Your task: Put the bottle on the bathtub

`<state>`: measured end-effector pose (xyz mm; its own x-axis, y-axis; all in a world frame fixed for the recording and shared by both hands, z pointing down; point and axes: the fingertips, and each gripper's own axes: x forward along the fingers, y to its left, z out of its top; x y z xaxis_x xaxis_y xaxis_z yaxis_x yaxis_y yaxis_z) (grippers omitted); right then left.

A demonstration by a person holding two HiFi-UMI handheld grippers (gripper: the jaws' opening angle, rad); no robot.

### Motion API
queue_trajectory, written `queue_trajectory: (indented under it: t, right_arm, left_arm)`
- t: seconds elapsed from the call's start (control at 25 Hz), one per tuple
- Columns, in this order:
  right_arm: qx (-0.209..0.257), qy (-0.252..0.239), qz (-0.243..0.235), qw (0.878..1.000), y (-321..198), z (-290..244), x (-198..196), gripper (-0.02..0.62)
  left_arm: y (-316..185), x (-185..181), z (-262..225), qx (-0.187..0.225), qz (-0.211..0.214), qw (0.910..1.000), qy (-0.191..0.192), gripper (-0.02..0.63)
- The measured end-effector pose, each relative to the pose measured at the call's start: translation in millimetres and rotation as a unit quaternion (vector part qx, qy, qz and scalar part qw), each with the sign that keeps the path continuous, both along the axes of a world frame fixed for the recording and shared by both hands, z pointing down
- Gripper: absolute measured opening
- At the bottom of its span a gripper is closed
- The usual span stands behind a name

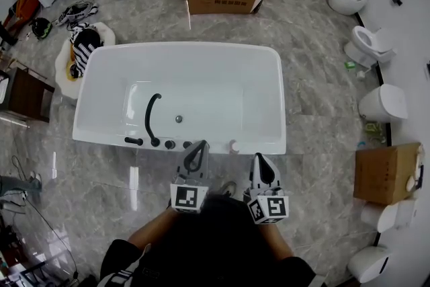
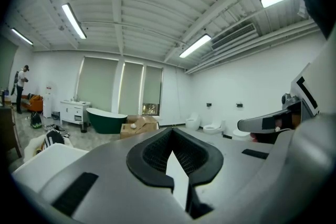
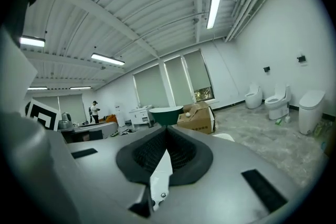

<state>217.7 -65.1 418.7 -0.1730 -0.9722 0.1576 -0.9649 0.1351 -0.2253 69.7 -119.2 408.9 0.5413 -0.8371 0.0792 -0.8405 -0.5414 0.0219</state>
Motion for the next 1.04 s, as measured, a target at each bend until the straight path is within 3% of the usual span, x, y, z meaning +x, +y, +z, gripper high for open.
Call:
queue_trajectory:
  t: [1.04]
  right_arm:
    - [-0.011, 0.004, 0.002, 1.0, -4.0, 0.6, -1.1, 0.009]
  left_arm:
    - [-4.7, -6.2, 0.2, -0.012, -0.01, 0.9999, 0.005, 0.015]
